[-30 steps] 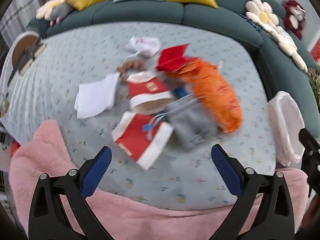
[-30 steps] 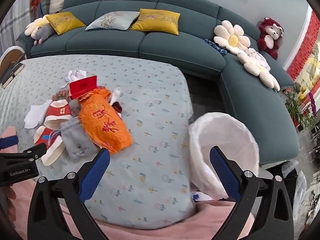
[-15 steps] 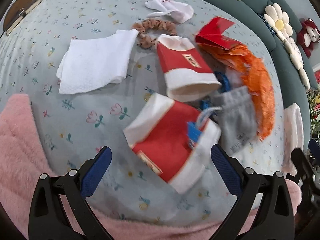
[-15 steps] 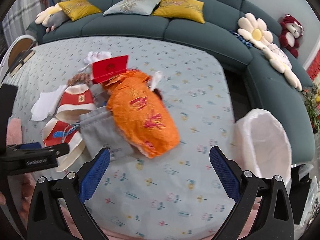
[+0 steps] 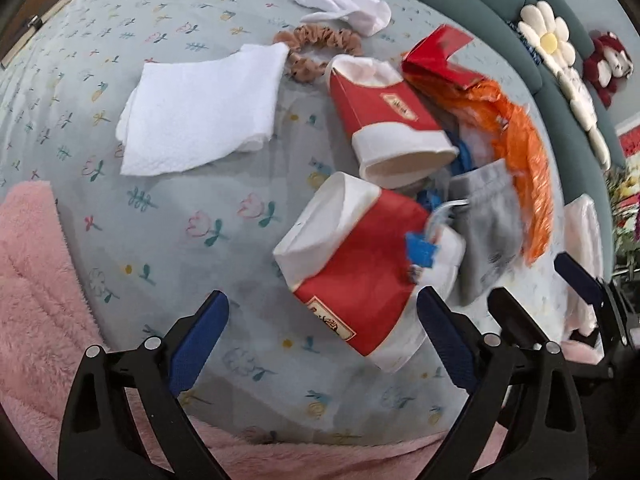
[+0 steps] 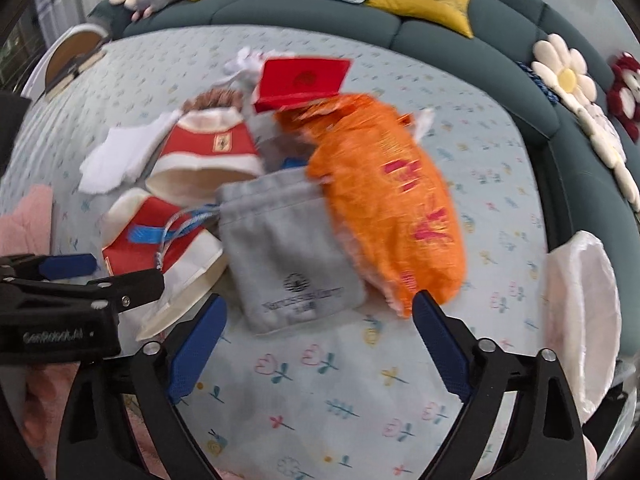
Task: Collect trash
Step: 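Grasp the grey drawstring pouch with the right tool while the left tool grasps a red-white paper cup, then carry both held items over the white trash bag and open both tools, then move both open tools back over the trash on the bed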
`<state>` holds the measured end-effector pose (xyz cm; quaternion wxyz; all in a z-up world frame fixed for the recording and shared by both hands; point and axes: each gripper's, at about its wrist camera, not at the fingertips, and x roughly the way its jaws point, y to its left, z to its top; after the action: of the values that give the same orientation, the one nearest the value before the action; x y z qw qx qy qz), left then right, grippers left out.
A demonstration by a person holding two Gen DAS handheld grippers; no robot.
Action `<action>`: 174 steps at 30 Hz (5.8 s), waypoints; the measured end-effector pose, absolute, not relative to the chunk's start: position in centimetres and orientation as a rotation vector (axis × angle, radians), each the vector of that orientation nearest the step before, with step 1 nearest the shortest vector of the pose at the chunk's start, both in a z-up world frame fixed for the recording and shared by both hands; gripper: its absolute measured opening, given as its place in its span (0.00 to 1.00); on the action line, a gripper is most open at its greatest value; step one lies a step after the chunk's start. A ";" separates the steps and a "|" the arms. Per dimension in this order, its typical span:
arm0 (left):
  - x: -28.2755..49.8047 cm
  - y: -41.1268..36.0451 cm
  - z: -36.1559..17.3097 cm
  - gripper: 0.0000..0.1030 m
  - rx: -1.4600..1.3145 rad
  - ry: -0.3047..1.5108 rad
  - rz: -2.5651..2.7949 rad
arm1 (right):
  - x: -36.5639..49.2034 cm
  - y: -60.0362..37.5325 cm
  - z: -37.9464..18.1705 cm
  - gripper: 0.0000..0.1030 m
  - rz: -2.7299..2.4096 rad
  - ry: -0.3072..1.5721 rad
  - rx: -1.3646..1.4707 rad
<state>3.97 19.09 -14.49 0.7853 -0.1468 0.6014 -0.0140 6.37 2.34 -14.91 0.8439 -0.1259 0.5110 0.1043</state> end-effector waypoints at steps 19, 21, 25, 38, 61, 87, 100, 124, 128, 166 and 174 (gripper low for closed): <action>4.6 19.9 -13.7 0.81 -0.413 1.276 -0.045 | 8.4 1.2 -15.6 0.05 0.281 1.139 -0.090; 4.7 19.3 -13.7 0.71 -0.422 1.275 -0.071 | 8.4 0.9 -14.5 0.05 0.291 1.124 -0.076; 4.7 18.2 -13.2 0.55 -0.426 1.259 -0.114 | 7.9 0.4 -12.1 0.05 0.308 1.085 -0.052; 3.6 16.4 -9.8 0.26 -0.368 1.198 -0.168 | 7.0 -1.8 -5.0 0.05 0.320 0.933 -0.019; 2.1 8.5 1.5 0.23 -0.122 0.966 -0.263 | 4.1 -11.7 -0.6 0.05 0.181 0.801 0.123; 5.4 -15.6 4.1 0.24 0.068 0.899 -0.614 | 1.2 -31.2 -2.1 0.05 -0.168 0.743 0.308; 7.1 -21.3 2.7 0.24 0.092 0.942 -0.654 | 1.9 -35.7 -3.9 0.05 -0.229 0.755 0.348; 8.6 -18.7 2.9 0.45 0.012 0.950 -0.594 | 2.7 -34.6 -2.5 0.37 -0.222 0.715 0.317; 8.8 -17.3 2.9 0.45 -0.003 0.951 -0.568 | 2.9 -33.7 -2.0 0.42 -0.210 0.712 0.301; 8.8 11.1 -0.5 0.71 -0.216 0.942 -0.111 | 7.0 -12.1 -0.5 0.59 0.056 0.783 0.082; 8.7 19.1 -3.5 0.79 -0.257 0.987 0.046 | 7.8 -8.5 -2.0 0.59 0.082 0.825 0.048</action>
<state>8.67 19.15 -3.50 0.8725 -0.1232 0.4724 0.0219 7.75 -8.49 -1.97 0.9150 0.0231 0.4009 0.0399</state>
